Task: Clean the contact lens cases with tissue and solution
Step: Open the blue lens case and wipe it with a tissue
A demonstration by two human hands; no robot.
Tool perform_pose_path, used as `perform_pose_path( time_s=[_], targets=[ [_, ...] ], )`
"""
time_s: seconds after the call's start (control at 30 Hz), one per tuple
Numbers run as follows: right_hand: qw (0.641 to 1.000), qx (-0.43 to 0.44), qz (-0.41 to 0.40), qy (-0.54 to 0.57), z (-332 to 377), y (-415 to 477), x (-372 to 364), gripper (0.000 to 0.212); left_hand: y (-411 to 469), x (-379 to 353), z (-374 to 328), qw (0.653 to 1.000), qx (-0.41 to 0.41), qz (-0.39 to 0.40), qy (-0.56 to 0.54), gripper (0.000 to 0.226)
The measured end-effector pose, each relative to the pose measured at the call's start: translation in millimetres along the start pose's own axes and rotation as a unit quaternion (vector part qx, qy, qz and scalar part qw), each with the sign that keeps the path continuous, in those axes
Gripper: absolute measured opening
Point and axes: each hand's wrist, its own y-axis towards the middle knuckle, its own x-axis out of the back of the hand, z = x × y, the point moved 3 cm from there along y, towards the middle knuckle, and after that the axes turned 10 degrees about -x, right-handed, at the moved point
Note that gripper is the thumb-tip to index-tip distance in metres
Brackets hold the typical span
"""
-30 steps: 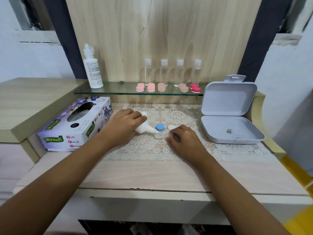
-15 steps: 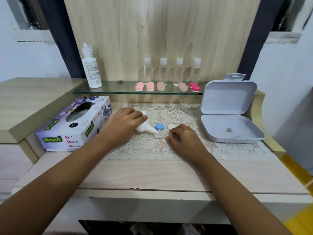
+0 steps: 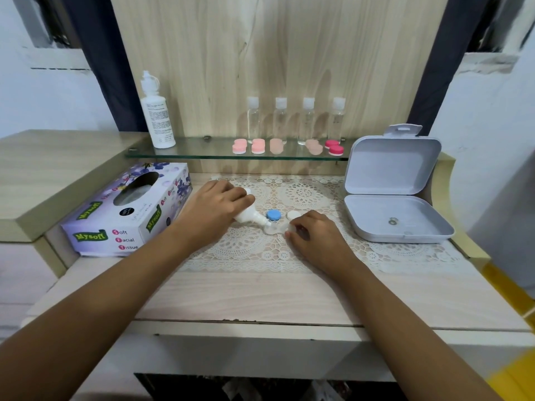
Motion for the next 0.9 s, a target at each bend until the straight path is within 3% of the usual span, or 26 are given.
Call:
perform_pose_path(
  time_s=[0.67,0.9],
  targets=[
    [1.0,-0.007,0.004,0.009,0,0,0,0.019,0,0,4,0.999,0.032,-0.007,-0.01,0.053],
    [1.0,-0.013,0.012,0.02,-1,1,1,0.018,13,0,-6,0.999,0.009,-0.033,-0.023,0.05]
  ],
)
